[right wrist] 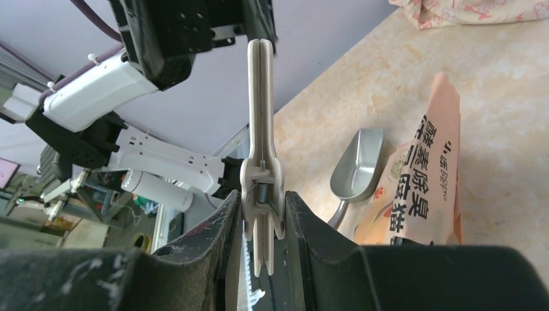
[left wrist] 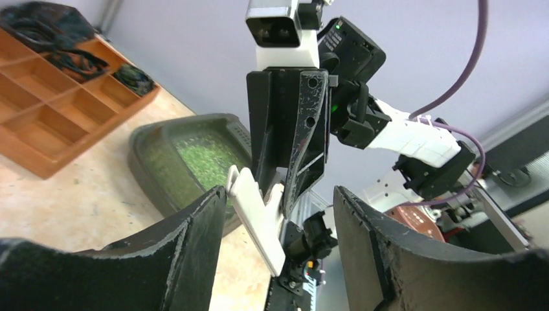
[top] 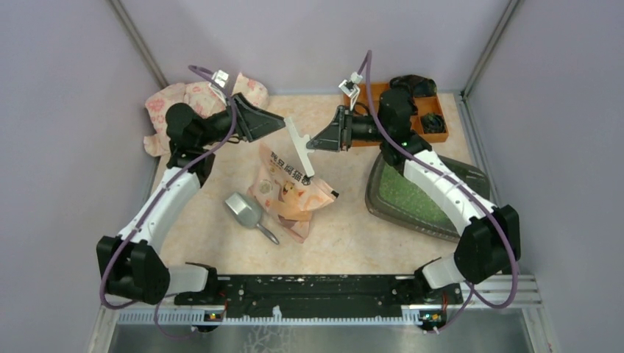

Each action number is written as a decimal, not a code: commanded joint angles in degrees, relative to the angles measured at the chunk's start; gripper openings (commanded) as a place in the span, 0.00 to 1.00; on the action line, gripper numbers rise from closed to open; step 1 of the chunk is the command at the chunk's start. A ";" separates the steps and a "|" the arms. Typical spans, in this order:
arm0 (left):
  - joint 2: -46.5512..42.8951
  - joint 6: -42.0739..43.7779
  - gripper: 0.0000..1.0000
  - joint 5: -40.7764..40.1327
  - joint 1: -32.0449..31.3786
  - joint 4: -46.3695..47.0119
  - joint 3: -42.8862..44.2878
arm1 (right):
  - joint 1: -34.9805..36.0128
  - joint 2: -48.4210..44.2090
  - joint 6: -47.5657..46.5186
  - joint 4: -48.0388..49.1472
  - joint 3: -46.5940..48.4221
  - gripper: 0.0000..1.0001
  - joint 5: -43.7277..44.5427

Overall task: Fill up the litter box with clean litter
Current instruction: Pick up the clamp at the center of the board.

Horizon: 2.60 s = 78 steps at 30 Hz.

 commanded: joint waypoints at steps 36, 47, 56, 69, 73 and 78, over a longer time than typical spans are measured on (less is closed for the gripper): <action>-2.59 3.48 0.29 -3.93 0.22 -8.91 -2.44 | 3.27 6.57 16.83 20.71 2.25 0.01 -4.66; -3.54 3.81 0.26 -3.77 0.22 -9.09 -2.55 | 3.86 7.10 17.47 21.36 2.51 0.46 -5.24; -3.34 2.93 0.25 -3.75 0.22 -7.87 -2.67 | 4.85 8.16 16.46 19.59 3.18 0.46 -6.38; -3.55 4.32 0.47 -4.71 0.22 -9.58 -2.08 | 5.58 8.40 14.68 17.84 3.33 0.03 -7.25; -4.79 9.87 0.68 -7.04 0.35 -16.91 1.56 | 5.41 8.10 8.80 9.95 5.91 0.00 -7.04; -7.27 14.15 0.74 -9.88 2.44 -23.90 6.14 | 3.55 9.86 -4.17 -12.39 14.21 0.00 -5.80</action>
